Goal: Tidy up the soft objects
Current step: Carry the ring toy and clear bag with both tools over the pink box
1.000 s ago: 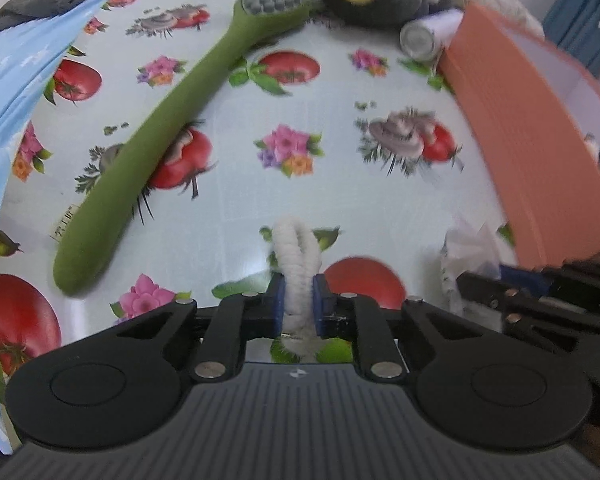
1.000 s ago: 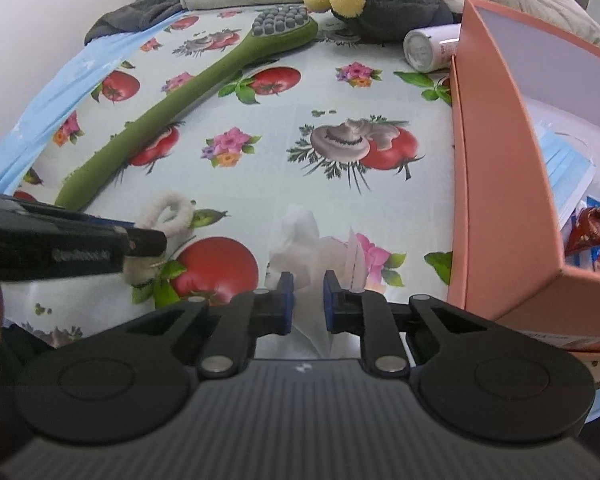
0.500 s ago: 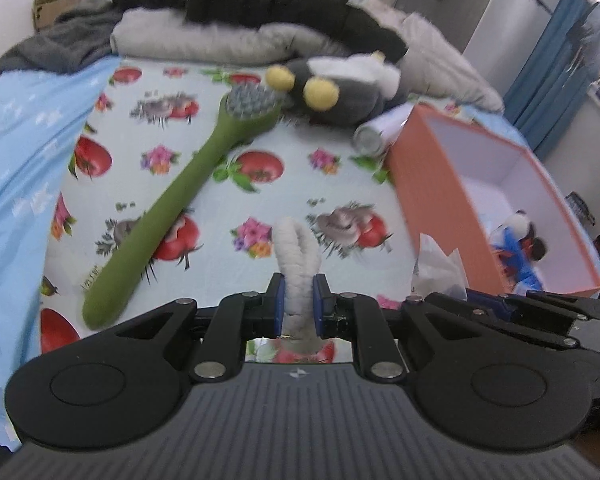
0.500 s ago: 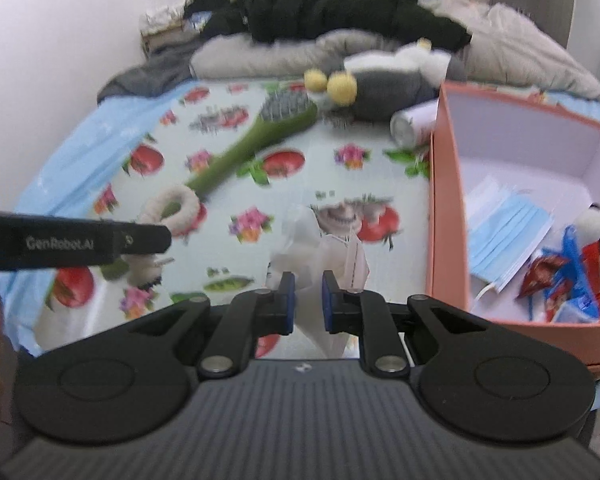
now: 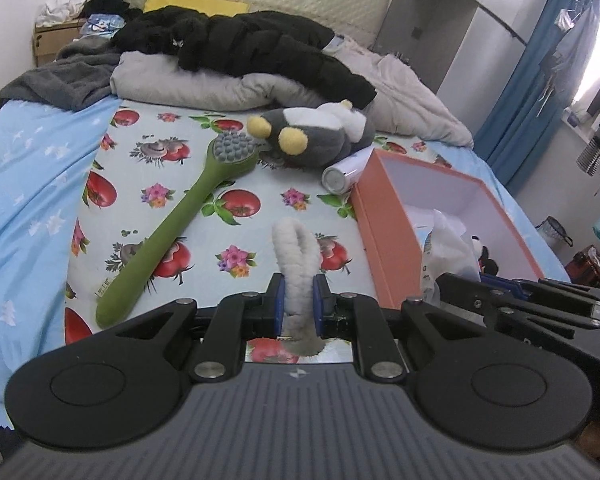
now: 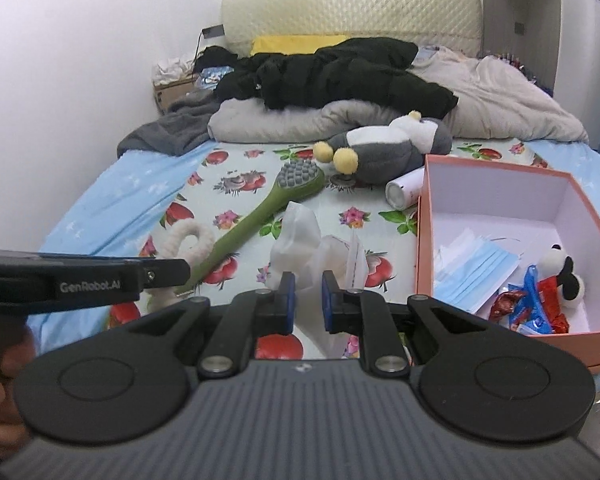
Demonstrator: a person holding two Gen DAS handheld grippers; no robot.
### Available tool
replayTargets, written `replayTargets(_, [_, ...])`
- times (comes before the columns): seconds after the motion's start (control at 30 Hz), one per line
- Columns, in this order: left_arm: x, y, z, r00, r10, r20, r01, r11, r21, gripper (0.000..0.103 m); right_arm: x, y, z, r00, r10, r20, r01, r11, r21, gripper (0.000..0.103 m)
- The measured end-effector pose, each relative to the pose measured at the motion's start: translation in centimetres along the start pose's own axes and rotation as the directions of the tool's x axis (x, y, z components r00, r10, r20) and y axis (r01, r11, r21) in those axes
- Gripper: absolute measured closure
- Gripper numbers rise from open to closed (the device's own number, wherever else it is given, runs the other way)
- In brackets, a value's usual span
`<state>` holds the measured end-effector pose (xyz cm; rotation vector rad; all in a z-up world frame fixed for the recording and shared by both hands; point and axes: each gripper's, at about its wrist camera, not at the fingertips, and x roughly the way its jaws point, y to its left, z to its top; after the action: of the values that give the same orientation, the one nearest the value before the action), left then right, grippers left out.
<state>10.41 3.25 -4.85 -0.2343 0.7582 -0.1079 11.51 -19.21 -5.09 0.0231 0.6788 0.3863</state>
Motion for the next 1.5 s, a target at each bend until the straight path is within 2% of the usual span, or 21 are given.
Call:
replayTargets(0.3, [-2.7,-1.5,0.6,0.999,-0.034,0.025,0.033,0.999,0.026,0.086,-2.7,0.2,0.2,0.999,-0.009,0.035,0.007,0.999,0.037,0.086])
replayTargets(0.57, [-2.4,-4.1,0.4,0.996,-0.086,0.035,0.085,0.996,0.033,0.086,-4.3,-0.8,0.1,0.997,-0.037,0.063,0.034,0.999,0.042,0.086])
replayTargets(0.93, [0.2,-10.7,0.3,0.976,-0.217,-0.028,0.219,0.971,0.097,0.086,-7.4,-5.8,-1.0,0.988,-0.136,0.079,0.127,0.985,0.116,0.086])
replayTargets(1.1, [1.7,-13.3,0.5,0.966,-0.251,-0.064,0.257,0.958,0.123,0.086,-8.0,-7.9,-1.8,0.983,-0.177,0.058,0.166,0.974,0.154,0.086])
replayTargets(1.3, [4.9,-15.2,1.5,0.962,-0.253,-0.103,0.267,0.953,0.145,0.086,-7.2,-10.7,-2.3,0.978,-0.207,0.025,0.197,0.958,0.206,0.086])
replayTargets(1.5, [9.1,-17.1,3.1,0.961,-0.239,-0.137,0.258,0.954,0.15,0.086,-5.4,-13.5,-1.4,0.979,-0.202,0.006,0.196,0.954,0.225,0.086])
